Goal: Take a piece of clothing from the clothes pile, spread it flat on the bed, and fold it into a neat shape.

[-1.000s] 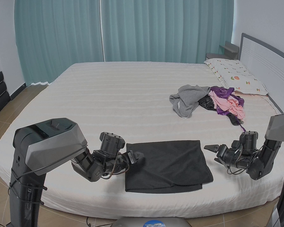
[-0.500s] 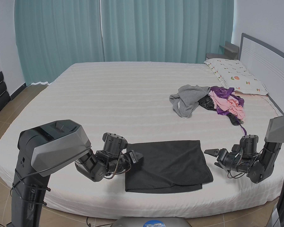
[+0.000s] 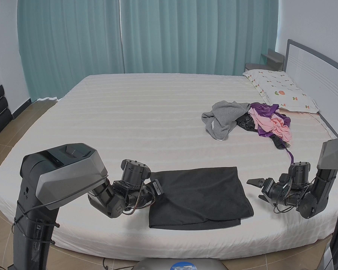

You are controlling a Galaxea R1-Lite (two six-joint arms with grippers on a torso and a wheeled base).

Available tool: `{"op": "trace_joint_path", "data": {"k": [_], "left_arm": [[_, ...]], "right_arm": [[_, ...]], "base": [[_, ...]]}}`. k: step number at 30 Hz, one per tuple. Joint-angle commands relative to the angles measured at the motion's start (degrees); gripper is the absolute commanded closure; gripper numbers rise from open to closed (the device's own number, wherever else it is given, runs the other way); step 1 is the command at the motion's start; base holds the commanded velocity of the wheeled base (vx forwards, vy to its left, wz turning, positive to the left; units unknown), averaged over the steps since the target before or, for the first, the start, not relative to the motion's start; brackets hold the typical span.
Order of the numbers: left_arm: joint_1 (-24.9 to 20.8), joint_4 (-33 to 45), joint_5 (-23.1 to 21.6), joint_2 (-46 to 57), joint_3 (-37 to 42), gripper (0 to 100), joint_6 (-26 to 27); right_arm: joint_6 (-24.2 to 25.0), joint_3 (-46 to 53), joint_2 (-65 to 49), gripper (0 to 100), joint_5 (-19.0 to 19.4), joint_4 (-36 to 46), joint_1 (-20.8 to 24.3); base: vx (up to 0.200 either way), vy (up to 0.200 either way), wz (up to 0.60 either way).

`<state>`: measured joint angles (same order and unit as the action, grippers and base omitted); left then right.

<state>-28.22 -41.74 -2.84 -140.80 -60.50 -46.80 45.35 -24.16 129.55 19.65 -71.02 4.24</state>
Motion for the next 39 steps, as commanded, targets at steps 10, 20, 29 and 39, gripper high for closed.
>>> {"op": "trace_joint_path", "data": {"k": [10, 20, 29, 39], "left_arm": [[0.1, -1.1, 0.1, 0.5, 0.9, 100, -0.3], [0.1, -1.2, 0.7, 1.0, 0.8, 100, -2.9], [0.4, -1.1, 0.7, 1.2, 0.9, 100, -2.9], [0.6, -1.1, 0.7, 1.9, 1.6, 100, -3.0]], "right_arm": [[1.7, 0.3, 0.3, 0, 0.1, 0.0, -0.2], [2.0, 0.3, 0.4, 0, 0.2, 0.1, -0.1], [2.0, 0.3, 0.4, 0, 0.2, 0.1, -0.2], [2.0, 0.3, 0.8, 0, 0.2, 0.1, -0.2]], "base": [[0.000, 0.000, 0.00], [0.000, 0.000, 0.00], [0.000, 0.200, 0.00], [0.000, 0.200, 0.00]]}}
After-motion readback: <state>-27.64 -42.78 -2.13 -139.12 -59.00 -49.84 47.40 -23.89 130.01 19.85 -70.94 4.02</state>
